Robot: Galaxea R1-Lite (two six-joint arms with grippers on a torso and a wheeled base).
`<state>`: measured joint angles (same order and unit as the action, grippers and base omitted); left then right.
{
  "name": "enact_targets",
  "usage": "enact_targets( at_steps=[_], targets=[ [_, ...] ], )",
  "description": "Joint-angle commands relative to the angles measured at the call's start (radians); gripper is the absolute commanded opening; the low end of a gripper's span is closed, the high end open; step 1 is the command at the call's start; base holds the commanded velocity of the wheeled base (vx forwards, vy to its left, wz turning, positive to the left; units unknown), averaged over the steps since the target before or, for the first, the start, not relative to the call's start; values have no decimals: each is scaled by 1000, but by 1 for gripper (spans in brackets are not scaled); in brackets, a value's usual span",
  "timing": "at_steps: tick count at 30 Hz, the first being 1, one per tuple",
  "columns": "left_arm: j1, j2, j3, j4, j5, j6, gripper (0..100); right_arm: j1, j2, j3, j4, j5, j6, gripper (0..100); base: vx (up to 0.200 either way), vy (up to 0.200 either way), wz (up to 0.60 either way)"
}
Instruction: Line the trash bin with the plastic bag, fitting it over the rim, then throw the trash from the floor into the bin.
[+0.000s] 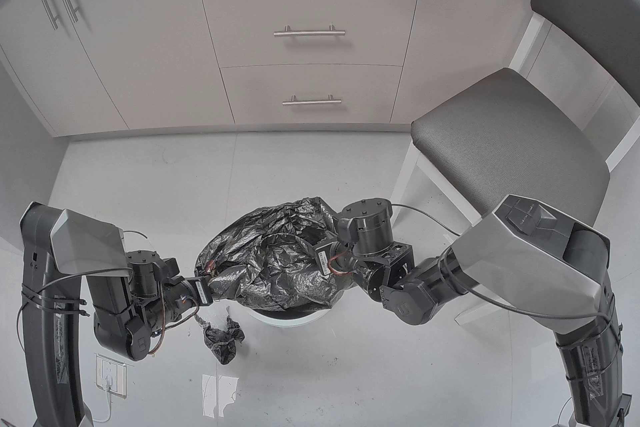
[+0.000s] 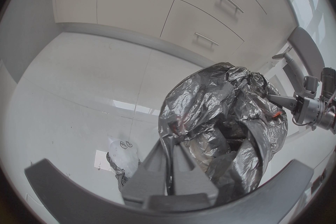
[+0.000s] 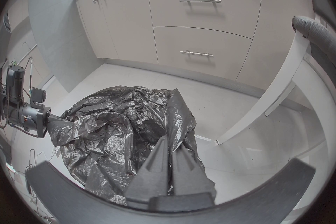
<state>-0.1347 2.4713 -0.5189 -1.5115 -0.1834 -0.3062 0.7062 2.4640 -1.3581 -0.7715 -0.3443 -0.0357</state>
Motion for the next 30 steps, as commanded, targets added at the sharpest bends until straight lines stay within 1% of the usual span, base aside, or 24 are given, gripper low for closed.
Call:
enact_targets(
  at_steps=[1, 11, 15, 16, 17, 19, 20, 22, 25, 26, 27, 30],
  targets=[
    [0, -5, 7, 8, -1, -1, 100, -1, -5, 2, 0, 1, -1, 0, 0, 0, 0],
    [6, -17, 22, -6, -1, -2, 100, 1, -5, 4, 0, 1, -1, 0, 0, 0, 0],
    [35, -31, 11, -6, 9, -19, 100, 1, -8, 8, 0, -1, -1, 0, 0, 0, 0],
    [58, -57, 2, -9, 27, -51, 100, 1, -8, 8, 0, -1, -1, 0, 0, 0, 0],
    [70, -71, 0, -9, 28, -62, 100, 1, -8, 8, 0, -1, -1, 0, 0, 0, 0],
    [73, -72, 0, -9, 28, -64, 100, 1, -8, 8, 0, -1, -1, 0, 0, 0, 0],
    [106, -112, 2, -7, 30, -67, 100, 1, -8, 5, 0, -1, -1, 0, 0, 0, 0],
    [119, -138, -3, -4, 28, -68, 100, 1, -8, 4, 0, -1, -1, 0, 0, 0, 0],
    [125, -150, -46, -1, 25, -71, 100, 1, -10, 2, -2, -1, -3, 0, 0, 0, 0],
    [122, -143, -85, 5, 25, -71, 100, 3, -13, 5, -2, -1, -1, 0, 0, 0, 0],
    [122, -143, -85, 5, 25, -71, 100, 3, -13, 5, -2, -1, -1, 0, 0, 0, 0],
    [99, -103, -173, 24, 25, -71, 100, 6, -31, 16, 0, -1, -1, 0, 0, 0, 0]
  ],
)
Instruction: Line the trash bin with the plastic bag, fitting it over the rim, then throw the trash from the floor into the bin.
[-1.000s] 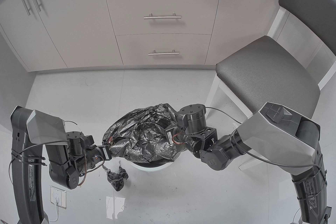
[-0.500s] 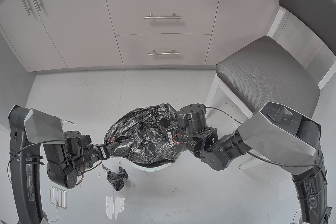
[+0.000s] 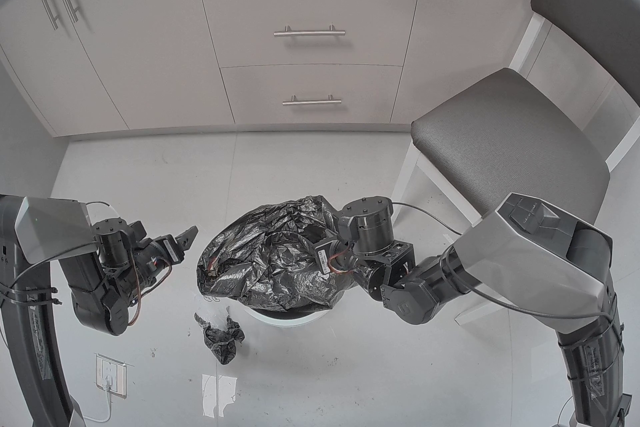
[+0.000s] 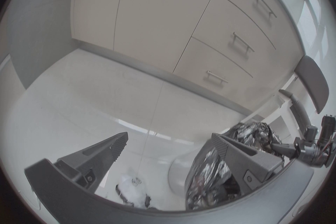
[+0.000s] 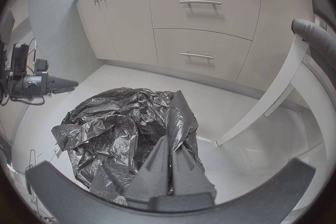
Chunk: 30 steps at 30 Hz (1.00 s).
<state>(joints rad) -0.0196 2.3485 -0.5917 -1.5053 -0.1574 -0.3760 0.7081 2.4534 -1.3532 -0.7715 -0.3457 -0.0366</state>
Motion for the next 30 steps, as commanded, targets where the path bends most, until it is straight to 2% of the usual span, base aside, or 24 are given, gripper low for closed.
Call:
enact_targets(
  at_steps=[1, 7, 14, 23, 30],
  targets=[
    [-28, 29, -134, 33, -1, -1, 100, 7, -28, 17, -2, 1, 0, 0, 0, 0, 0],
    [-82, 18, -215, 112, -4, -75, 100, 11, -48, 32, -2, 1, -2, 0, 0, 0, 0],
    [-122, 64, -240, 122, -42, -72, 100, 16, -47, 29, -2, -25, -2, 0, 0, 0, 0],
    [-140, 123, -330, 185, -44, -66, 100, 25, -50, 29, -2, -29, -3, 0, 0, 0, 0],
    [-154, 147, -338, 186, -47, -50, 100, 25, -48, 25, -2, -29, -3, 0, 0, 0, 0]
  ],
)
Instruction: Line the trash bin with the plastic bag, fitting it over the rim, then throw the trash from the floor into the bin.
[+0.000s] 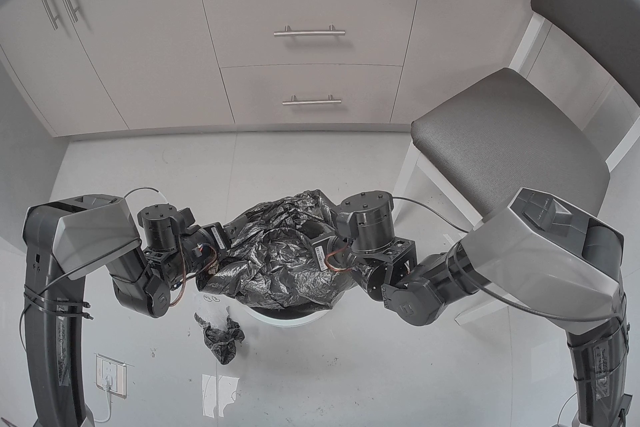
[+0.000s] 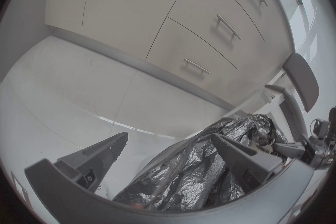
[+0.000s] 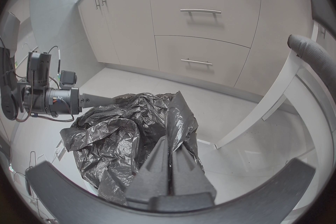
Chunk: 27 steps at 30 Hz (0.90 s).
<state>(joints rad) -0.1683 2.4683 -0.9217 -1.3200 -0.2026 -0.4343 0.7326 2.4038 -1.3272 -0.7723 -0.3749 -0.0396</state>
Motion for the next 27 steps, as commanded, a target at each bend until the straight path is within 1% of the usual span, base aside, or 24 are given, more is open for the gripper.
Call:
enact_targets(
  at_steps=[1, 6, 12, 16, 25, 27],
  targets=[
    [-5, 31, -9, 1, -1, 11, 100, 1, 1, -1, -1, 1, 0, 0, 0, 0, 0],
    [-5, 63, -57, 22, -1, 20, 100, 1, -2, 6, -1, -1, 1, 0, 0, 0, 0],
    [9, 80, -131, 94, 5, 19, 100, 1, -3, 8, -4, -1, 1, 0, 0, 0, 0],
    [15, 106, -172, 100, 12, 19, 100, 2, -3, 8, -4, -1, 1, 0, 0, 0, 0],
    [26, 100, -169, 99, 14, 15, 100, 2, -2, 10, -4, -1, 1, 0, 0, 0, 0],
    [27, 101, -170, 99, 26, 15, 100, 2, -2, 10, -4, -1, 1, 0, 0, 0, 0]
  ],
)
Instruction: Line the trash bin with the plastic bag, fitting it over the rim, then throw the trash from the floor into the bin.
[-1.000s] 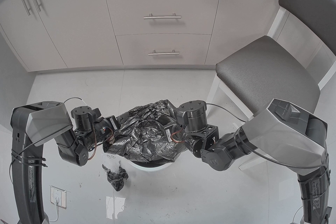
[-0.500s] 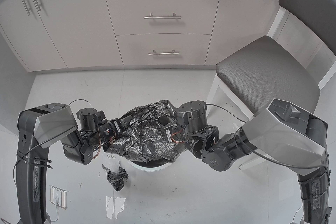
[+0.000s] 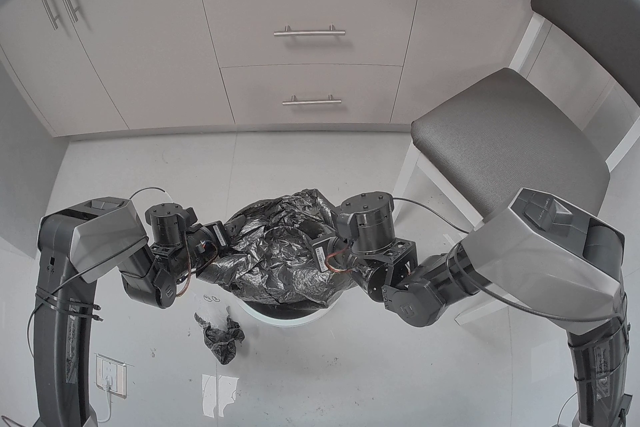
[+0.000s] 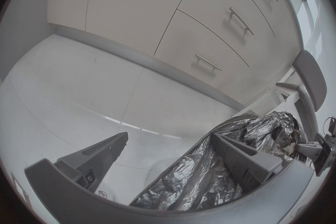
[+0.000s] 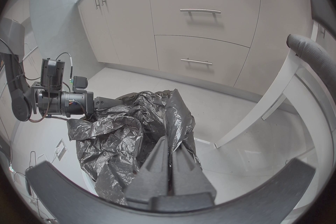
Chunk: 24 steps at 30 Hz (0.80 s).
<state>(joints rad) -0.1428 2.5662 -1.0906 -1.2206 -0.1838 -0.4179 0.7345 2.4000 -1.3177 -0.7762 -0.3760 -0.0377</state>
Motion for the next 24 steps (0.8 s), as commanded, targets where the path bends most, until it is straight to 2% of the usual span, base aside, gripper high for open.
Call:
enact_targets(
  at_steps=[1, 3, 16, 24],
  targets=[
    [2, 3, -3, 0, 9, -1, 100, 0, 2, 0, 0, 0, -1, 0, 0, 0, 0],
    [3, 2, -5, 0, 32, -2, 100, 0, 2, 0, 0, 0, -1, 0, 0, 0, 0],
    [3, 83, -15, 3, 35, 5, 100, 0, 13, -2, 0, 0, -1, 0, 0, 0, 0],
    [28, 95, -64, 98, 58, 7, 100, 0, 13, -2, 0, 0, -2, 0, 0, 0, 0]
  ],
)
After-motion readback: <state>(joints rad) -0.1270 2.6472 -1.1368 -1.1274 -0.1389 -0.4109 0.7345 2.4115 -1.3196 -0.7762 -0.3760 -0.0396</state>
